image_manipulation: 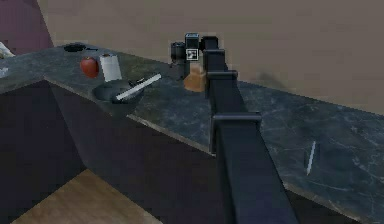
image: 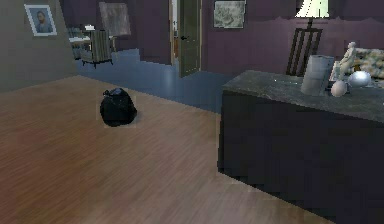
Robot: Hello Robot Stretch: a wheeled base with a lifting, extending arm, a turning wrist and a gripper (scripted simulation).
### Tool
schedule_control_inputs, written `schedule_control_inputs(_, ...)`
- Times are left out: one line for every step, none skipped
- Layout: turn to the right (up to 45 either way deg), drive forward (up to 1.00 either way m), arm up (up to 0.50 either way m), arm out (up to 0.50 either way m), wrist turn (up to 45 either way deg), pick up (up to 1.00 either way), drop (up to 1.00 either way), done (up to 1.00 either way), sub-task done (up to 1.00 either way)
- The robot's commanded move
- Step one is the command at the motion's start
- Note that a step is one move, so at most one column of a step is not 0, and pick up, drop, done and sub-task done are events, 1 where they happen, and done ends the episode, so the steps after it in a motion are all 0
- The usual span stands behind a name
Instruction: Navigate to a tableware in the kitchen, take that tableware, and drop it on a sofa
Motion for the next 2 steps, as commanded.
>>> schedule_control_inputs(0.0,0.00,0.00,0.00,-45.0,0.00,0.00,0.00,0.00)
schedule_control_inputs(0.0,0.00,0.00,0.00,-12.0,0.00,0.00,0.00,0.00)
